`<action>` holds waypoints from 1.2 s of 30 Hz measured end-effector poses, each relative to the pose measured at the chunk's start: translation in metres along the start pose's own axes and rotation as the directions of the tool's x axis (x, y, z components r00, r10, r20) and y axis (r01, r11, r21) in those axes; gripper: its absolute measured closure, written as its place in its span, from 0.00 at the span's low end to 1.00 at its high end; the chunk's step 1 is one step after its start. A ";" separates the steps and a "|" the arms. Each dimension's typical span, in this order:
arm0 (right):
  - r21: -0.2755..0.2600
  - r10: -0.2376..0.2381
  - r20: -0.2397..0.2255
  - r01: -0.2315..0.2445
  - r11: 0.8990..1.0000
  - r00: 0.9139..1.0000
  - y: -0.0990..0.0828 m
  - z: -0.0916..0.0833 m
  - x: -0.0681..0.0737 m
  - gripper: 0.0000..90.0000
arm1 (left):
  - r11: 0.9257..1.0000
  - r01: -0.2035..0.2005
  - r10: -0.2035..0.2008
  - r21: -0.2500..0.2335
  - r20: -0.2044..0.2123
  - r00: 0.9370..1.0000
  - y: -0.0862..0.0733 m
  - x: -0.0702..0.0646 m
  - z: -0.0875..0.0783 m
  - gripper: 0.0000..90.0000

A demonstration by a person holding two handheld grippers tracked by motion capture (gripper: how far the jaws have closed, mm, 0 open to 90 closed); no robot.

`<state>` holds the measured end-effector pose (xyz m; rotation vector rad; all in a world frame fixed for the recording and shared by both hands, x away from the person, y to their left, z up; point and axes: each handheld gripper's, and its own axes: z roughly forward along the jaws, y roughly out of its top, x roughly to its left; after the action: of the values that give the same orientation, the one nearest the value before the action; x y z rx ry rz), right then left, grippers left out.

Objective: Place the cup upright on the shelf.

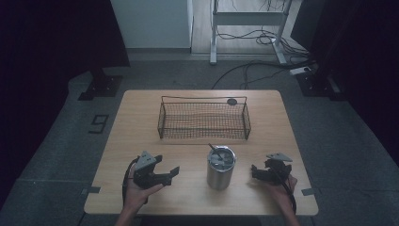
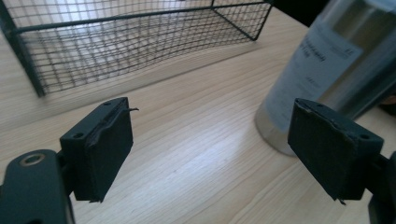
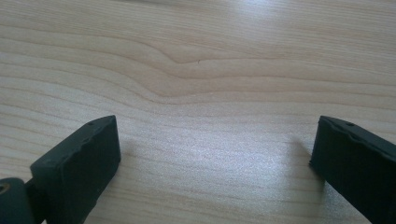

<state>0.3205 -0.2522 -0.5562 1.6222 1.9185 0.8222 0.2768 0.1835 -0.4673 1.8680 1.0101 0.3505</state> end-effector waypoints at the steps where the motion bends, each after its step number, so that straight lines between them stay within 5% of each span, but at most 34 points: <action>1: 0.000 0.000 0.000 0.000 1.000 1.000 0.000 0.000 0.000 0.01 | 1.000 -0.001 0.001 -0.003 0.003 1.000 0.001 -0.002 0.000 0.16; 36: 0.000 0.000 0.001 0.000 1.000 1.000 0.000 0.000 0.000 0.01 | 0.996 -0.082 0.076 0.047 0.115 0.990 0.022 -0.054 0.038 0.03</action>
<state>0.3204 -0.2522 -0.5562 1.6225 1.9174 0.8218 0.2776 0.1145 -0.4589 1.9555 0.8782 0.2638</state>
